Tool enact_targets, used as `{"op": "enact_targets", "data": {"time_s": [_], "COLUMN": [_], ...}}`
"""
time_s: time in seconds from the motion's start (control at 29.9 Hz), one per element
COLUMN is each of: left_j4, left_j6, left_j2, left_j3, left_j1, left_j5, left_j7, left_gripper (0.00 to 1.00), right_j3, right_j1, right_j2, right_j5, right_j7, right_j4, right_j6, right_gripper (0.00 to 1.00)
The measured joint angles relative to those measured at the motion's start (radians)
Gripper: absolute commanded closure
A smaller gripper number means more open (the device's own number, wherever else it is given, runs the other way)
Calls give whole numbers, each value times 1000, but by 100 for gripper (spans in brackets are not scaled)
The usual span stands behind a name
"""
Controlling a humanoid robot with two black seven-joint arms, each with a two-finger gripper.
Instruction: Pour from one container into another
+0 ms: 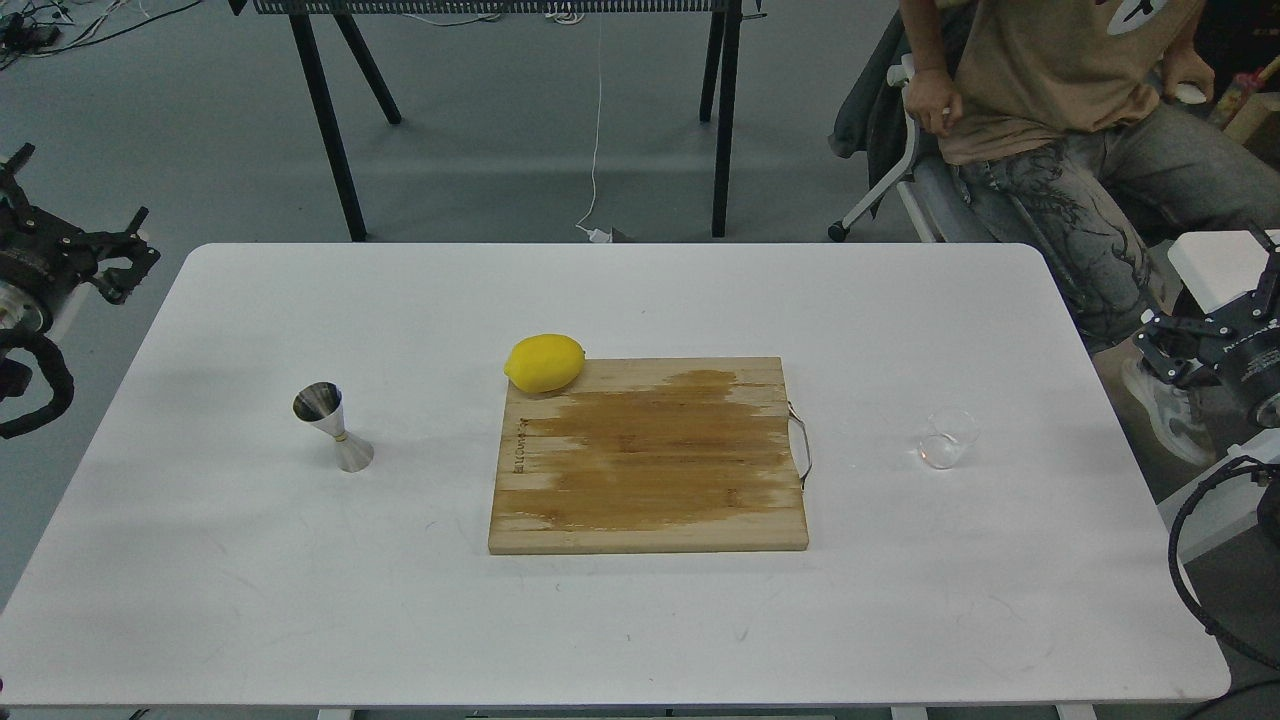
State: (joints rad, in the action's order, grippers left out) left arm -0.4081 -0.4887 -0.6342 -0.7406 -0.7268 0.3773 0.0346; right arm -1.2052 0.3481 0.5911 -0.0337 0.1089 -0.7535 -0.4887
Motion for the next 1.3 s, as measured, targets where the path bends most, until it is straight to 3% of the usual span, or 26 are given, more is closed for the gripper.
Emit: {"op": "enact_targets", "data": {"time_s": [0.53, 0.8, 0.97, 1.3], "left_j4": [132, 164, 164, 219], "left_j6": [0, 0, 0, 0], "left_j2": [-34, -117, -132, -116], "left_j3": [24, 103, 112, 121], "left_j1": [-27, -221, -309, -274], "left_j5": [-65, -447, -549, -577], "left_j7": [-10, -12, -12, 5], "left_gripper": [0, 0, 0, 0], "right_j3": [-3, -2, -4, -3], "right_j1": [2, 3, 5, 1], "right_j2": [0, 6, 8, 8], "right_j5": [0, 0, 0, 0], "right_j7": [0, 0, 0, 2], "right_j4": [12, 10, 8, 12], "right_j6": [0, 0, 0, 0], "right_gripper": [1, 1, 1, 1]}}
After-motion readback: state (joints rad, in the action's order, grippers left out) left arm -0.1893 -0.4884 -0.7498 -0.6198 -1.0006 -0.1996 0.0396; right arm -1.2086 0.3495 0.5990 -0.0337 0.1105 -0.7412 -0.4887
